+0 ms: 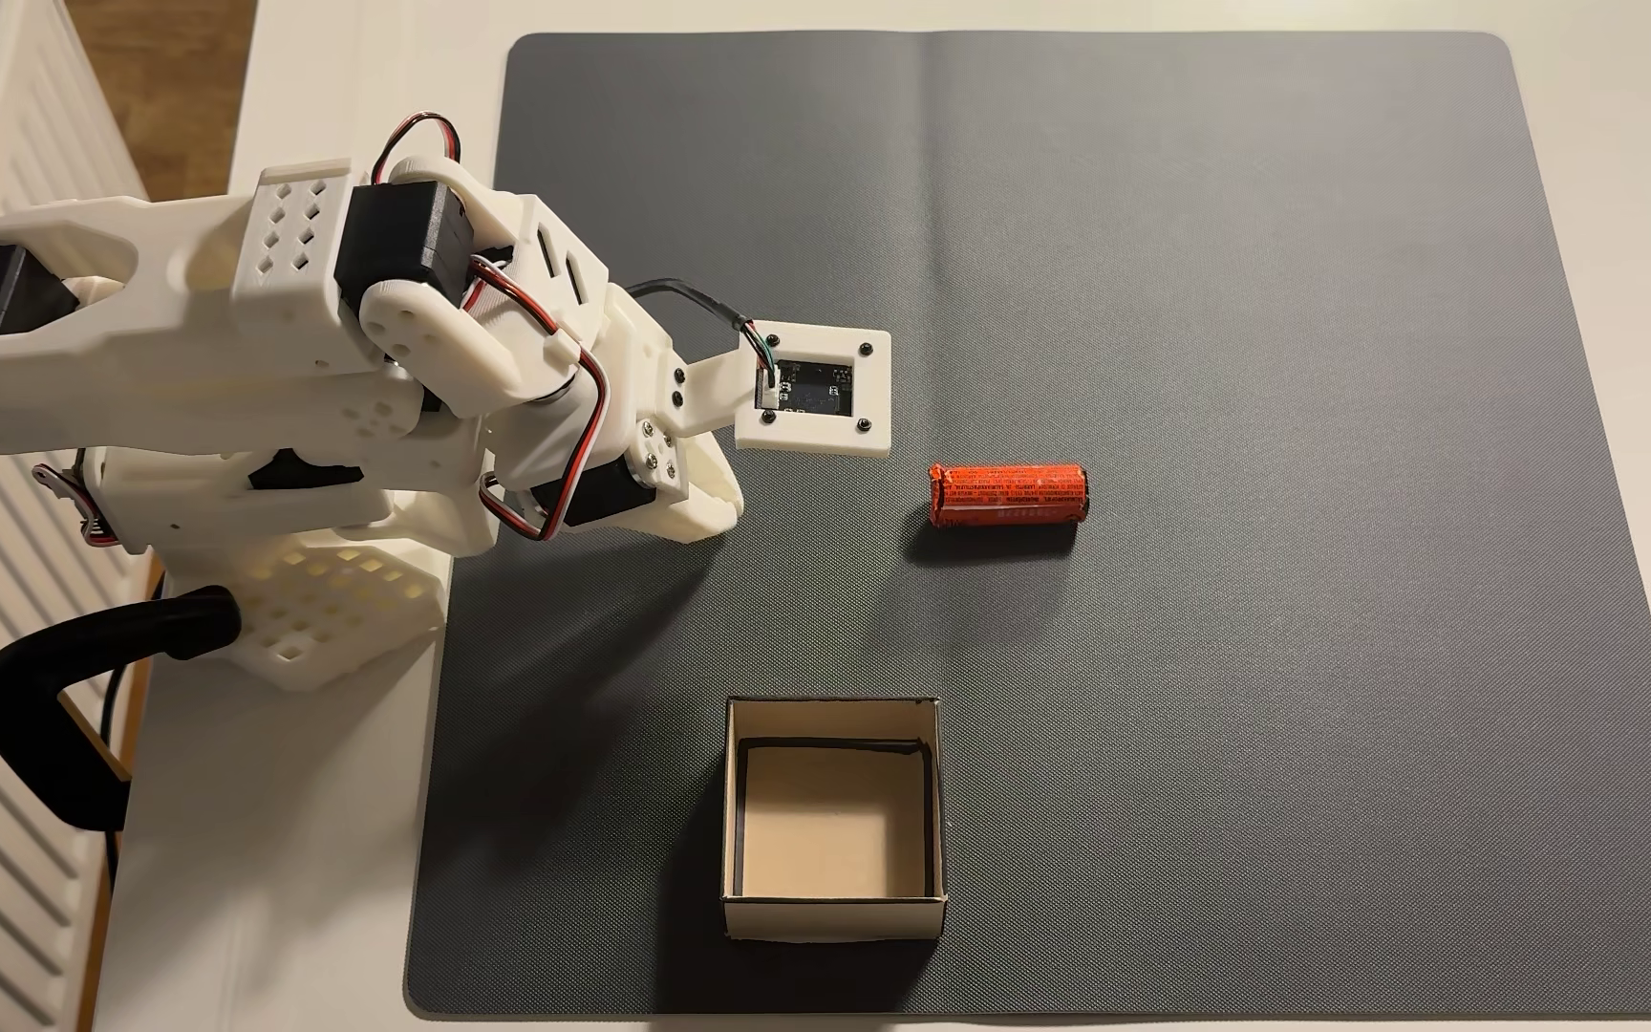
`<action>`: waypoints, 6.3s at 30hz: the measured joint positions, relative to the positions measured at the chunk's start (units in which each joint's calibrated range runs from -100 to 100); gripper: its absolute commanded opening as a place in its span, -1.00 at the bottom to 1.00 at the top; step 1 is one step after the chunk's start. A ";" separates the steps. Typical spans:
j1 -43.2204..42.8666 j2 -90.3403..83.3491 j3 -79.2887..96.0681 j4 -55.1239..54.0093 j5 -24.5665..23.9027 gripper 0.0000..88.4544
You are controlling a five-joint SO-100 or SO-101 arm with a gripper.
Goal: Pick the red object and place it in the box
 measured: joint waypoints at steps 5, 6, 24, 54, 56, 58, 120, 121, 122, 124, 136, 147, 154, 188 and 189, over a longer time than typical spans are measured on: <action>0.00 0.00 0.00 0.09 0.00 -0.98; 0.00 0.00 0.00 0.09 0.00 -0.98; 0.00 0.00 0.00 0.09 0.00 -0.98; 0.00 -0.09 -2.83 1.48 0.22 -0.98; -0.07 -0.09 -5.29 2.43 0.27 -0.98; -0.07 -0.09 -8.21 3.57 0.27 -0.98; -8.39 79.69 -29.84 -63.04 -6.48 -0.22; -8.39 80.47 -29.84 -63.65 -6.48 -0.23; -8.39 81.16 -29.84 -64.17 -6.48 -0.27; -8.39 82.36 -29.84 -65.22 -6.48 -0.38; -8.17 83.40 -30.57 -66.17 -6.26 -0.77; -6.76 83.83 -32.30 -64.52 -3.62 -0.98; -5.49 76.41 -41.42 -48.78 -3.35 -0.98; 20.04 10.35 -14.69 -23.13 4.10 -0.97; 21.16 8.54 -13.41 -23.13 4.10 -0.97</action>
